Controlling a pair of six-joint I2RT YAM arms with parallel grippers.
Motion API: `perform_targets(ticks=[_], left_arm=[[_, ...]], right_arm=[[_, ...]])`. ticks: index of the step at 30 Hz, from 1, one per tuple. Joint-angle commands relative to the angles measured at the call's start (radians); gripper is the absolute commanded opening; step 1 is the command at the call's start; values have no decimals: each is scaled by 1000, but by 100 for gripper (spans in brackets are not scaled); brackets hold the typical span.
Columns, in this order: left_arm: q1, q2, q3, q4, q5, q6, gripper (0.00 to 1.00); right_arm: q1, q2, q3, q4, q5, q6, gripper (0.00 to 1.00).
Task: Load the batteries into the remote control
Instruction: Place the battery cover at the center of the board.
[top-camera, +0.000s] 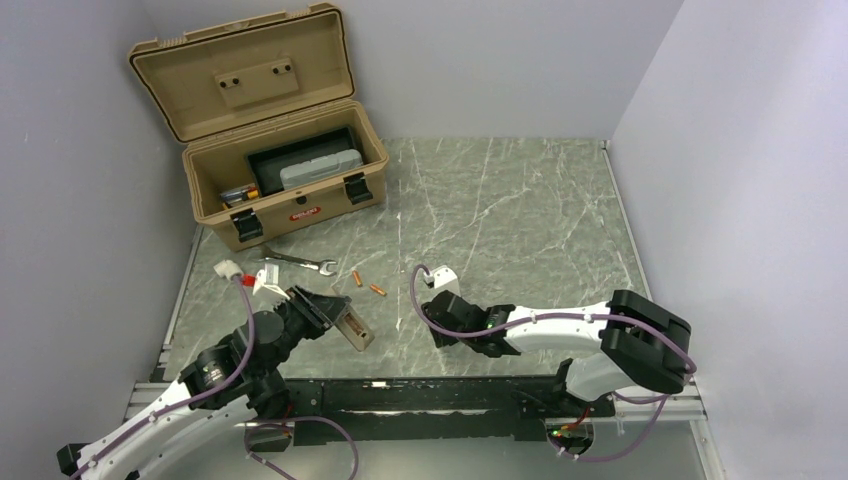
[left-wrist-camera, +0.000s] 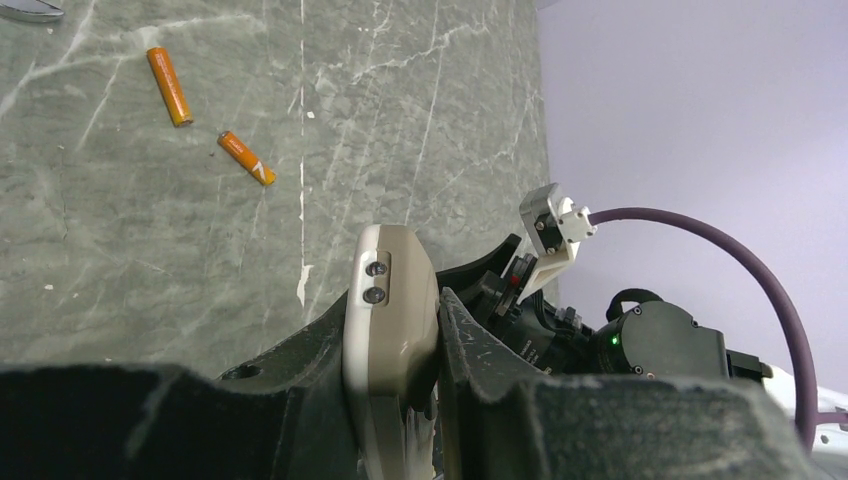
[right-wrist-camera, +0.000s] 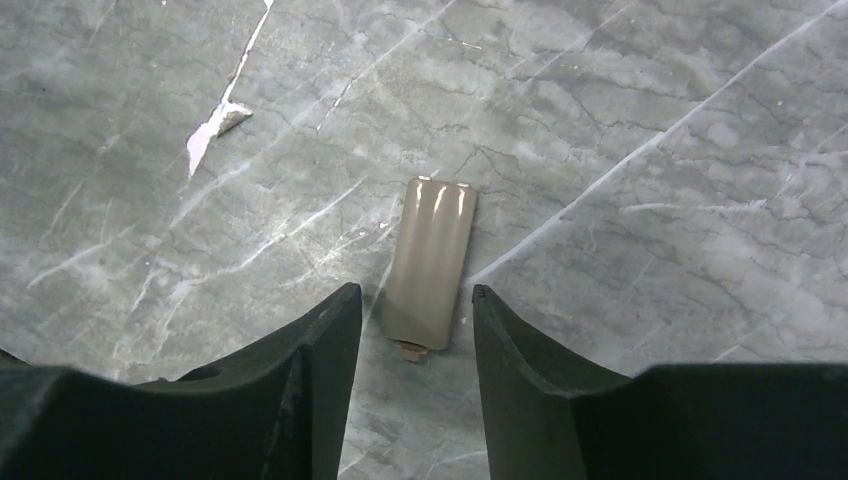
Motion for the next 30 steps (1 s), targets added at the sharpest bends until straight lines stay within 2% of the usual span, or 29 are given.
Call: perform_targets(ticks=[1, 8, 13, 17, 23, 26, 30], left_arm=[[-3, -7, 12, 24, -8, -7, 0], [-3, -11, 13, -2, -26, -18, 0], [-3, 5, 12, -6, -36, -20, 0], [1, 52, 22, 55, -39, 6, 0], [44, 214, 115, 114, 10, 97, 0], [119, 245, 136, 130, 74, 142, 0], [335, 212, 110, 163, 257, 185, 0]], right_arm=[[-3, 9, 8, 27, 4, 1, 50], [-1, -56, 57, -39, 28, -38, 58], [-3, -126, 100, -19, 5, -137, 64], [-9, -108, 141, 26, -44, -214, 65], [-29, -78, 153, 66, -96, -236, 62], [-36, -70, 136, 128, -140, -269, 61], [-42, -9, 161, 180, -197, -316, 61]])
